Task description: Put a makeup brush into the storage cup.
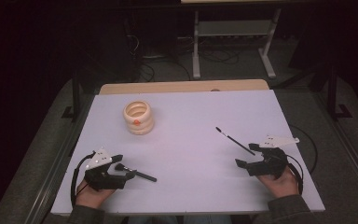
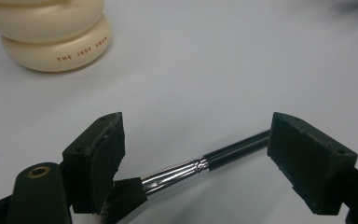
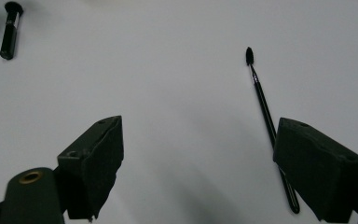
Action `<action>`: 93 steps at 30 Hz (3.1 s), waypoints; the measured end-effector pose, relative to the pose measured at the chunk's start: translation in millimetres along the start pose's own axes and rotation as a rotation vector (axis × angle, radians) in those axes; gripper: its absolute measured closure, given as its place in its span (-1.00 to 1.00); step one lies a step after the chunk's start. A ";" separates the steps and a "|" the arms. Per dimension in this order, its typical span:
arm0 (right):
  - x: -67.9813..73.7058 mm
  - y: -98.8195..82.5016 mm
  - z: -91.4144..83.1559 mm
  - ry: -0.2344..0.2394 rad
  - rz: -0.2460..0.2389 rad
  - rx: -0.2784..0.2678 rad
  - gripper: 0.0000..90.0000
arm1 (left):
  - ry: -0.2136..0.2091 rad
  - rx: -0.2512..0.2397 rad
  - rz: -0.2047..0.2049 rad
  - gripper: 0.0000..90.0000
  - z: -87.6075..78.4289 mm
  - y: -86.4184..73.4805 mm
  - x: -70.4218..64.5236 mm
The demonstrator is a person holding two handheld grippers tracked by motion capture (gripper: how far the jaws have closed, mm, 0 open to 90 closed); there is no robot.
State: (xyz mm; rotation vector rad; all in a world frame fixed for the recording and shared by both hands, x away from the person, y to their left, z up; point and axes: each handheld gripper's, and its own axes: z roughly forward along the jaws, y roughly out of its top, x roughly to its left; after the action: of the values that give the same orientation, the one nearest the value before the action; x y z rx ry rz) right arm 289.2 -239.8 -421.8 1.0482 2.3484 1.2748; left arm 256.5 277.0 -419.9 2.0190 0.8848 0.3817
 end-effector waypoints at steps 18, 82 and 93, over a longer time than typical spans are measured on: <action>20.6 26.4 -1.4 0.040 -0.023 -0.002 -0.66 | 0.003 -0.020 -0.001 -0.58 -4.0 0.9 -0.5; 167.1 136.7 190.1 0.363 -0.342 0.316 -0.26 | 0.012 -0.058 0.008 -0.57 -19.8 7.6 -1.0; 191.6 127.9 209.1 0.389 -0.367 0.352 -0.01 | 0.016 -0.058 0.001 -0.57 -21.2 7.5 0.1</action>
State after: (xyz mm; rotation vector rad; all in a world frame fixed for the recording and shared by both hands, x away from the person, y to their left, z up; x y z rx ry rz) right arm 327.0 69.0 -419.4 0.4319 2.9611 1.0187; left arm 248.1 287.1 -401.7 1.9655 0.8729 0.4198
